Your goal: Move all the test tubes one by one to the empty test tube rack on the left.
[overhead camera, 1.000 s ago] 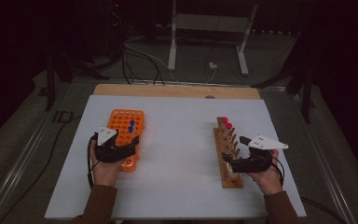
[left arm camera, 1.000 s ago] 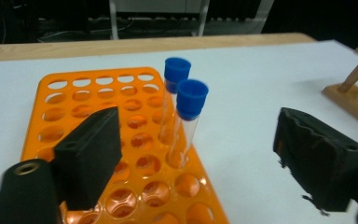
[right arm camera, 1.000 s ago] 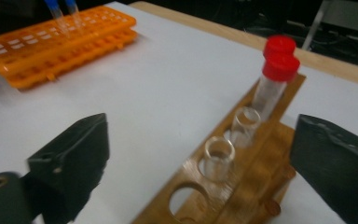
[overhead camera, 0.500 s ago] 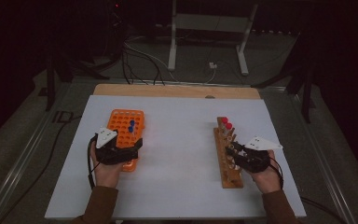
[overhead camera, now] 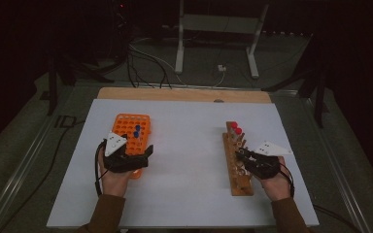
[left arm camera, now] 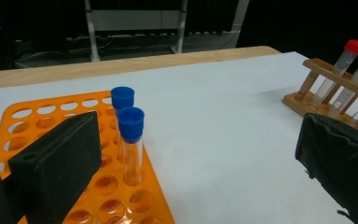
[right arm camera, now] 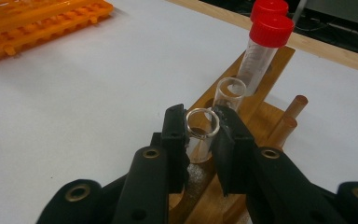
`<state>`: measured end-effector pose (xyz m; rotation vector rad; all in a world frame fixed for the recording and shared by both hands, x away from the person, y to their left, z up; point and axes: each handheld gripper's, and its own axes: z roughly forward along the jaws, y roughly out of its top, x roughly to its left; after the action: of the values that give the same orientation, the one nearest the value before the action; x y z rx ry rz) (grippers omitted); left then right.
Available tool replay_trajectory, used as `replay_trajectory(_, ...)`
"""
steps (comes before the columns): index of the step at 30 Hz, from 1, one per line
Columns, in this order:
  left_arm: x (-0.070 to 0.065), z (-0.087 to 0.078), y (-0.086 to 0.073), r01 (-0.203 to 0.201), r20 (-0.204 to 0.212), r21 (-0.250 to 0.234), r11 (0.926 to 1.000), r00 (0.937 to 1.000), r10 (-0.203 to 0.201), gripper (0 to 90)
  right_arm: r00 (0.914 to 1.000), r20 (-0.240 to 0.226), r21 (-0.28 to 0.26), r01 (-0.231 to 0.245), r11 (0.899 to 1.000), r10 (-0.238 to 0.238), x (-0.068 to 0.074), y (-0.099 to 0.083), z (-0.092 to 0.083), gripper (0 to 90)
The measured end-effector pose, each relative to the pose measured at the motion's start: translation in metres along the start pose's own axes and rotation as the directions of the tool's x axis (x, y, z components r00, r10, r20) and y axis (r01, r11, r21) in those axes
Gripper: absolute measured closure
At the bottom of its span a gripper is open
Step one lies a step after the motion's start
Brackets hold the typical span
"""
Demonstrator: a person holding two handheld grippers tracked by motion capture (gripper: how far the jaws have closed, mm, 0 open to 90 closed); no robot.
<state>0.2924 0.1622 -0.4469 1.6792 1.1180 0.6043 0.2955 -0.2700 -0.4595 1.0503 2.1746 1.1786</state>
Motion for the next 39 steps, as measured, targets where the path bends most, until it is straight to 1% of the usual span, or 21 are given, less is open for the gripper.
replay_trajectory(3,-0.002,0.001,0.000,-0.005,0.003,0.005,1.0000,1.0000,0.005,0.9,1.0000,0.009,0.002,-0.004,1.000,0.004,0.000,0.001,-0.001,76.2)
replay_trajectory(6,-0.003,0.003,0.000,-0.007,0.012,0.009,0.9999,0.9999,0.007,0.9,0.9998,-0.001,-0.004,-0.017,1.000,0.017,-0.001,0.003,-0.003,76.3)
replay_trajectory(9,-0.006,0.004,0.001,-0.012,0.018,0.009,0.9999,0.9998,0.012,0.9,0.9998,-0.003,-0.009,-0.021,1.000,0.021,-0.001,0.007,-0.006,76.3)
replay_trajectory(14,-0.012,0.005,0.003,-0.043,0.030,0.015,0.9990,0.9986,0.043,0.9,0.9994,-0.021,-0.010,-0.029,1.000,0.029,-0.001,0.015,-0.012,76.4)
replay_trajectory(21,-0.028,0.013,0.005,-0.097,0.063,0.028,0.9949,0.9935,0.095,0.9,0.9995,-0.029,0.002,-0.013,1.000,0.013,-0.001,0.027,-0.018,76.4)
replay_trajectory(23,-0.032,0.017,0.006,-0.116,0.063,0.032,0.9928,0.9915,0.114,0.9,0.9995,-0.028,0.003,-0.013,1.000,0.013,-0.002,0.032,-0.021,76.4)
replay_trajectory(28,-0.042,0.023,0.009,-0.130,0.086,0.027,0.9911,0.9881,0.128,0.9,0.9994,-0.034,-0.021,0.002,1.000,-0.003,-0.002,0.044,-0.031,76.4)
replay_trajectory(33,-0.052,0.027,0.012,-0.151,0.100,0.016,0.9885,0.9839,0.148,1.0,0.9992,-0.035,-0.043,0.016,0.999,-0.018,0.000,0.055,-0.039,76.4)
replay_trajectory(36,-0.056,0.030,0.014,-0.154,0.112,0.009,0.9880,0.9820,0.152,0.9,0.9988,-0.046,-0.057,0.016,0.998,-0.018,0.001,0.060,-0.041,76.4)
replay_trajectory(39,-0.062,0.033,0.014,-0.156,0.118,0.006,0.9877,0.9809,0.155,0.9,0.9977,-0.065,-0.056,0.017,0.998,-0.021,0.005,0.063,-0.038,76.4)
